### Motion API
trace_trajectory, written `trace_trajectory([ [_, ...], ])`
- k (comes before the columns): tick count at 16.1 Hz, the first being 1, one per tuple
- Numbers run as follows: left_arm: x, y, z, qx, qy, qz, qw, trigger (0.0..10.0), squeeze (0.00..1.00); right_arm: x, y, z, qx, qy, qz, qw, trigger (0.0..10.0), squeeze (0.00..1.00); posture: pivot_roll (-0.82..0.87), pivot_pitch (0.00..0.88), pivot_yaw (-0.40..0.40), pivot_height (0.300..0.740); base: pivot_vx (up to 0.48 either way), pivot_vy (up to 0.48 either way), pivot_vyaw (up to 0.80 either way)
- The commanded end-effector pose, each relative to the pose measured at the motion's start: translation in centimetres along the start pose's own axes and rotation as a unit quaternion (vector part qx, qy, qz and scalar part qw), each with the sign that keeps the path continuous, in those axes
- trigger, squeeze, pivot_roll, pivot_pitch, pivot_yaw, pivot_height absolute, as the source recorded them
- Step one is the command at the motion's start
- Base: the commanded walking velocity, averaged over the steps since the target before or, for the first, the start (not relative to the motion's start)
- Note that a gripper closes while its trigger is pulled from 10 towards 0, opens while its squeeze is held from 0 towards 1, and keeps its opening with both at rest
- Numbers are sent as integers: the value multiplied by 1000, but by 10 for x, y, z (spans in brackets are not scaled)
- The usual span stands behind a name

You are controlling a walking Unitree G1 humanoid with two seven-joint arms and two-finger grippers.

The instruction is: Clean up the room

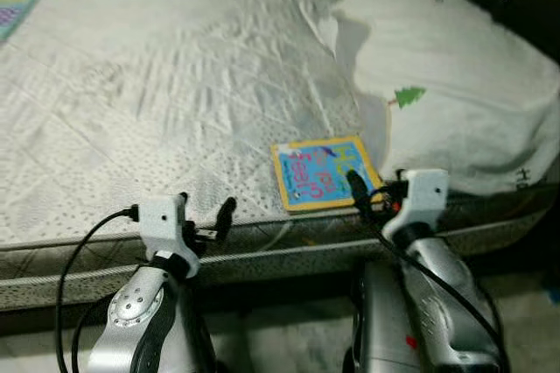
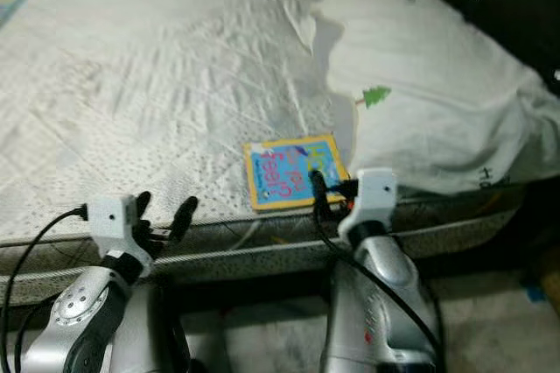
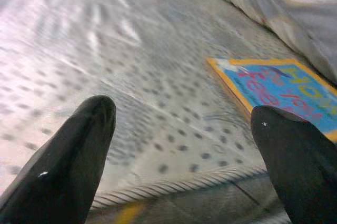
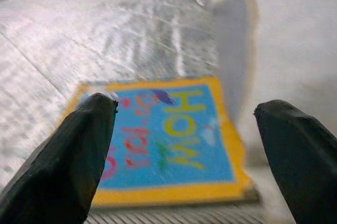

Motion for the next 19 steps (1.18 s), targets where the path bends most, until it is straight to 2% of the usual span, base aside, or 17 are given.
trace_trajectory([
  [1,-7,3,5,15,17,18,1000,10000,1000,-2,4,4,12,14,3,1000,10000,0,-83,0,39,477,0,0,0],
  [2,-8,7,9,27,30,22,999,10000,1000,-3,8,9,20,15,4,1000,10000,0,-83,0,39,477,0,0,0],
  [6,-19,19,22,65,18,61,996,10000,1000,-3,24,18,40,37,5,998,10000,0,-85,0,35,490,0,0,0],
  [7,-27,20,24,71,18,84,994,10000,922,-6,28,23,48,39,11,998,10000,0,-82,0,37,505,0,0,0],
  [8,-29,21,24,74,19,92,993,10000,0,-9,31,26,55,43,17,997,10000,0,-81,0,39,514,0,0,0],
  [12,-31,20,23,77,13,100,992,10000,0,-8,37,31,67,56,14,996,10000,0,-70,0,43,558,0,0,0],
  [14,-35,20,23,75,27,113,990,10000,0,-10,38,31,68,61,15,996,10000,0,-68,0,43,577,0,0,0],
  [16,-47,19,22,72,60,150,984,10000,0,-12,38,28,68,64,16,996,10000,0,-61,0,50,596,0,0,0],
  [17,-51,20,23,70,71,144,985,10000,0,-12,37,25,66,66,14,996,10000,0,-57,0,52,610,0,0,0],
  [19,-52,21,22,69,66,128,987,10000,0,-11,36,22,63,68,9,996,10000,0,-58,0,52,625,0,0,0],
])
Point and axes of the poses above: a point about 5 cm out from each wrist's last joint towards the gripper, its own y axis pointing out of the wrist towards the gripper, its own z axis along the axis of the wrist's last joint, x = y × z, the point moved 5 cm from there along y, pointing out of the wrist towards the gripper
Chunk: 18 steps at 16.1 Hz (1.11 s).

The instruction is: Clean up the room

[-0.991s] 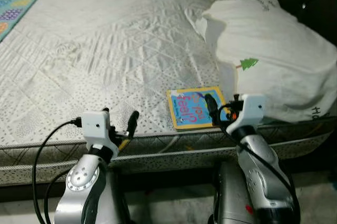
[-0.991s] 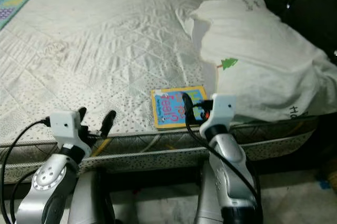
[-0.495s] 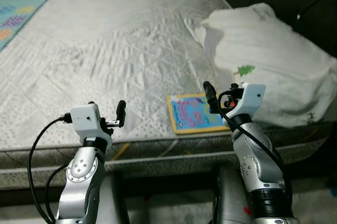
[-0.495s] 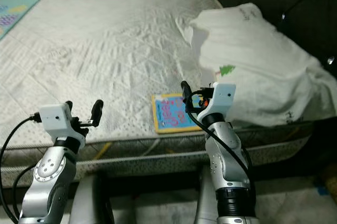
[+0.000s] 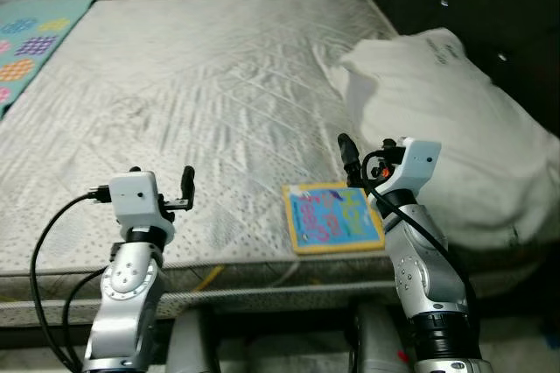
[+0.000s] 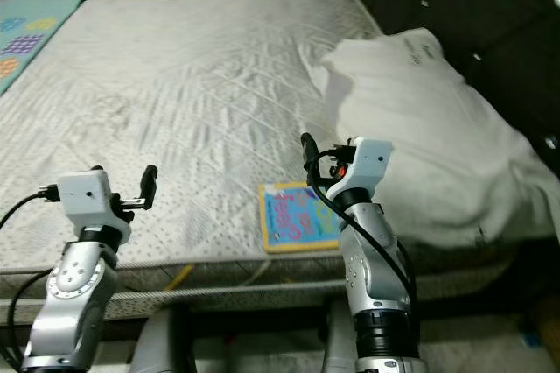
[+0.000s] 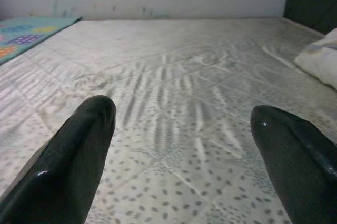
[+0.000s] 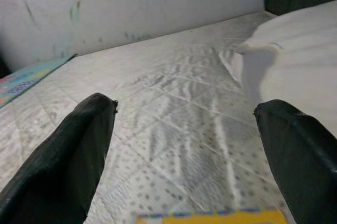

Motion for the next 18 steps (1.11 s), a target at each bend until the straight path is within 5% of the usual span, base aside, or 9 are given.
trace_trajectory([
  [1,-5,2,-2,0,2,6,1000,10000,0,1,-1,-2,0,3,-4,1000,10000,0,-62,0,54,634,0,0,0],
  [10,-1,0,-9,-14,8,8,1000,10000,0,14,-10,-5,-6,-13,-36,999,10000,0,-70,0,53,735,0,0,0],
  [18,6,0,-5,-5,-27,5,1000,10000,0,22,-17,-9,-20,-33,-53,998,10000,0,-80,9,27,740,0,0,0],
])
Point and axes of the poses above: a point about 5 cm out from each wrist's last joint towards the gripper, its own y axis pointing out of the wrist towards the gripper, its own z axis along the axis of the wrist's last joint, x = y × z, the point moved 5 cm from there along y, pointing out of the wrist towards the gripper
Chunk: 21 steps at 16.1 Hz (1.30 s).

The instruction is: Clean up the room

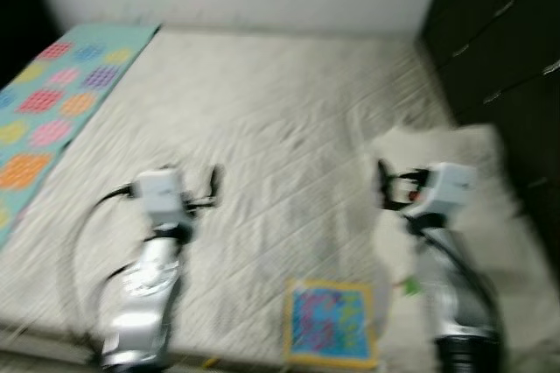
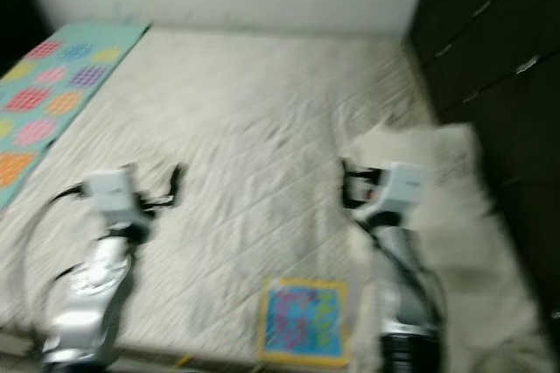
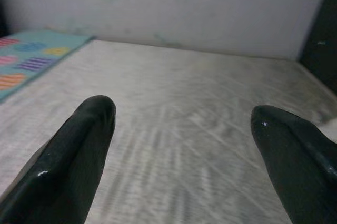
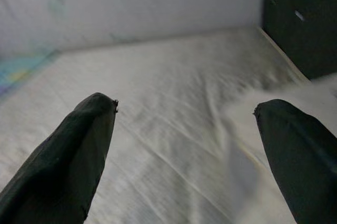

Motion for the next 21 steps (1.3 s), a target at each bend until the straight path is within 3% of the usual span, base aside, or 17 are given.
trace_trajectory([
  [1,-7,-3,-2,-3,-3,12,1000,10000,0,-7,2,4,3,-5,12,1000,10000,0,-82,13,25,740,0,0,0],
  [8,0,-5,-2,-7,-17,-1,1000,10000,0,-6,0,1,-2,-9,4,1000,10000,0,-72,19,16,740,0,0,0],
  [12,0,-4,-3,-10,-19,-5,1000,10000,0,-8,1,0,-4,-11,5,1000,10000,0,-72,15,18,740,0,0,-800],
  [21,2,0,-2,-9,-20,-5,1000,10000,0,-11,4,3,3,-14,11,1000,10000,0,-73,14,14,740,0,298,0],
])
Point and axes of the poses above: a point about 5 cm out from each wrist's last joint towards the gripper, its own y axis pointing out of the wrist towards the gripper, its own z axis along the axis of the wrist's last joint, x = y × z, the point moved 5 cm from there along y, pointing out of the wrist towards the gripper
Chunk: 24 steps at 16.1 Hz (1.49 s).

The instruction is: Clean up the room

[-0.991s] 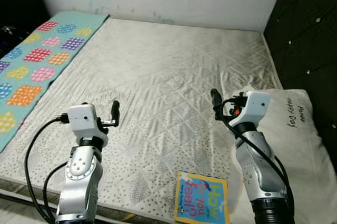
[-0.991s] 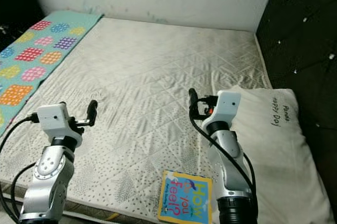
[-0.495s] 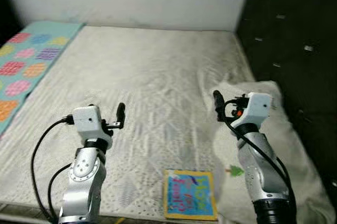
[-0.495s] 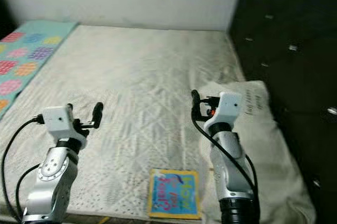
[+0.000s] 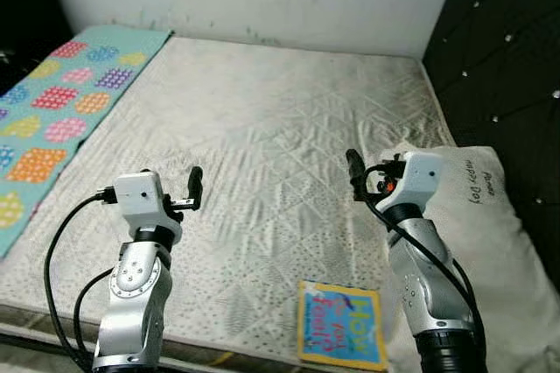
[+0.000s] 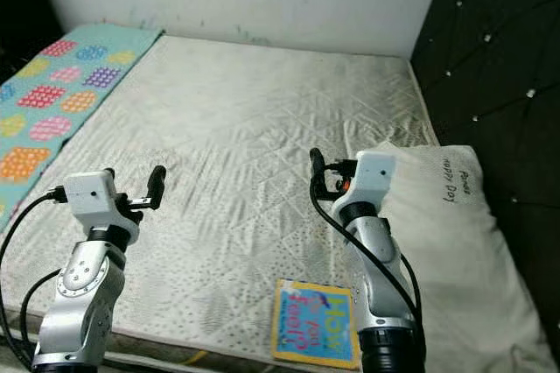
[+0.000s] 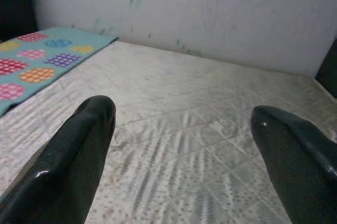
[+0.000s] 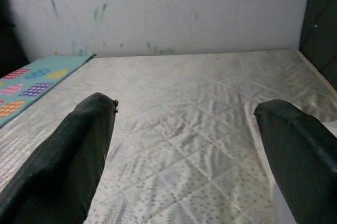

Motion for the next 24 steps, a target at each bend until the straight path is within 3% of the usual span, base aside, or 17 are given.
trace_trajectory([
  [1,0,1,-2,-5,1,3,1000,10000,0,2,2,2,3,0,-4,1000,10000,0,-73,14,14,740,0,341,0],
  [24,1,2,-2,-8,-2,6,1000,10000,0,-1,3,0,1,-3,2,1000,10000,0,-75,22,13,740,0,393,0],
])
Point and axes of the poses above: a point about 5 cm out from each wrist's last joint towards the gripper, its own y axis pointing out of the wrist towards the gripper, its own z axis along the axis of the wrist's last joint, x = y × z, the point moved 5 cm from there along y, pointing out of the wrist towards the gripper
